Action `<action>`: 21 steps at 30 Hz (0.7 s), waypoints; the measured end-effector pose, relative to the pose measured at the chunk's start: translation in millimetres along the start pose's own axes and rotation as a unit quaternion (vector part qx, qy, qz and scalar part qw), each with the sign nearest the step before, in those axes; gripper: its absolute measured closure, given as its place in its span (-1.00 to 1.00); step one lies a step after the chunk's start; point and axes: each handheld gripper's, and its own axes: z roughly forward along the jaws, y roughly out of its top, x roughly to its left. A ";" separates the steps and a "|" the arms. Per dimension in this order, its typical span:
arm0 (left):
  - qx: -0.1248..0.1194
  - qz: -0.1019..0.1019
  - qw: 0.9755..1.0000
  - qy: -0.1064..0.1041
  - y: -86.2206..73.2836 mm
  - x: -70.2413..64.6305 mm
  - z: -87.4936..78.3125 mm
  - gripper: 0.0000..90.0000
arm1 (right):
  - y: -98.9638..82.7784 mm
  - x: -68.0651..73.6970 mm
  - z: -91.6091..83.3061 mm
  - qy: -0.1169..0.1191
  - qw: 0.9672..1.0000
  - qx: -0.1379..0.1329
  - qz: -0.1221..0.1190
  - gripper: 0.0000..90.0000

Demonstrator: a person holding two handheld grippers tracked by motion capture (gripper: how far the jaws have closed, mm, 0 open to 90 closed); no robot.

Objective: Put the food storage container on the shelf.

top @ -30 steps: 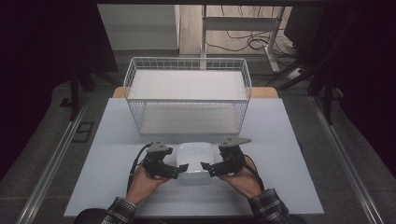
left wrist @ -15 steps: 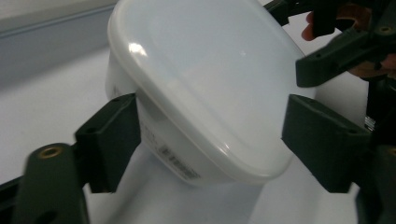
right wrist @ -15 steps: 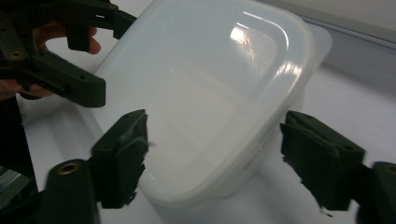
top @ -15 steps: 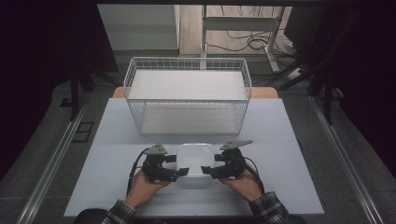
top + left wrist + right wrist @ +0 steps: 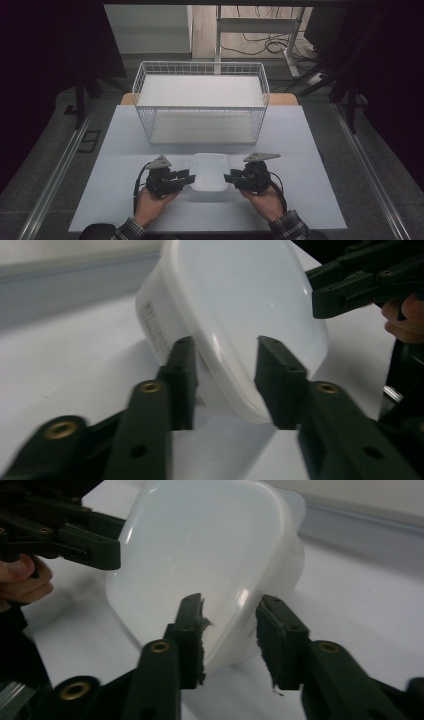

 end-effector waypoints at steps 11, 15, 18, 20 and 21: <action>-0.025 0.006 0.999 0.034 2.5 -2.2 -1.5 0.73 | 0.4 6.7 -3.3 -0.039 0.998 -0.043 -0.024 0.73; -0.026 0.011 0.999 0.038 6.1 0.1 -2.2 0.73 | 2.6 5.8 -0.2 -0.039 0.998 -0.048 -0.025 0.73; -0.028 0.013 0.999 0.042 11.0 2.3 -2.8 0.73 | 7.1 5.0 1.6 -0.041 0.997 -0.053 -0.030 0.72; -0.030 0.018 0.998 0.043 15.3 5.1 -3.3 0.73 | 9.0 4.5 2.3 -0.042 0.997 -0.056 -0.032 0.72; -0.031 0.019 0.998 0.044 17.1 6.3 -3.2 0.73 | 10.9 4.0 3.0 -0.042 0.997 -0.058 -0.031 0.72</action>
